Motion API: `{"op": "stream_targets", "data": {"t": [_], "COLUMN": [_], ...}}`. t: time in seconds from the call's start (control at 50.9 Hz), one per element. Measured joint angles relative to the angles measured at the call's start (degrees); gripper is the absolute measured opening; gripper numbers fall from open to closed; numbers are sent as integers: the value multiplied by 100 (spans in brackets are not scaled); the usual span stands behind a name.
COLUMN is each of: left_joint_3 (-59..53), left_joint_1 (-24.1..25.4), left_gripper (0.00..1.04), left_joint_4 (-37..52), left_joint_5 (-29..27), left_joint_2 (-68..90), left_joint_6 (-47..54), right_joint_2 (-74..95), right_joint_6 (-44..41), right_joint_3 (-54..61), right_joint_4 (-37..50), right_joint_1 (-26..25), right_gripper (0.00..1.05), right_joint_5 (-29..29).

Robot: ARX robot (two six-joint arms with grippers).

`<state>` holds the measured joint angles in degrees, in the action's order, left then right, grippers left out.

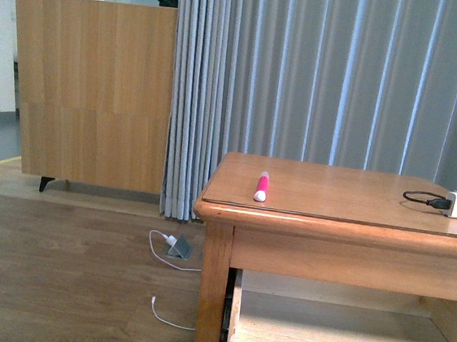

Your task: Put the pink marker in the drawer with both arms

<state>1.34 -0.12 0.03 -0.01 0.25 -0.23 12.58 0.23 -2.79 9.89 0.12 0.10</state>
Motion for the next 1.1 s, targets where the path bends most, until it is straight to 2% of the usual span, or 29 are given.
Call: {"op": "stream_targets", "data": {"t": [0.157, 0.452, 0.471, 0.491, 0.53, 0.57, 0.609, 0.648, 0.746, 1.1], "left_joint_3": [0, 0, -2, 0, 4, 11, 42, 127, 529, 2710], "left_joint_1": [0, 0, -52, -175, -651, -1008, -1316, -1569, -1858, -1919], "left_gripper": [99, 99, 99, 99, 99, 99, 99, 99, 99, 99], "left_joint_4": [0, 0, 24, 114, 387, 435, 490, 592, 1029, 2490], "left_joint_5": [0, 0, -168, -597, -1845, -2625, -3171, -3475, -3397, -1934], "left_joint_2": [0, 0, 20, 79, 315, 533, 811, 1132, 1926, 5761], "left_joint_6": [0, 0, -15, -94, -284, -380, -476, -516, -518, 72], "right_joint_2": [0, 0, -2, 0, -2, -2, -2, -2, -4, -7], "right_joint_6": [2, 0, 0, 0, 0, 0, 0, 0, 0, 0], "right_joint_3": [0, 0, 0, 0, 0, 0, 0, 0, 0, 0], "right_joint_4": [0, 0, 0, 0, 0, 0, 0, 0, 0, 0], "right_joint_1": [0, 2, 0, 0, 0, 0, 0, 0, 2, 0], "right_gripper": [98, 96, 96, 96, 96, 96, 96, 96, 96, 96], "right_joint_5": [0, 0, 0, 0, 0, 2, 0, -2, 0, 0]}}
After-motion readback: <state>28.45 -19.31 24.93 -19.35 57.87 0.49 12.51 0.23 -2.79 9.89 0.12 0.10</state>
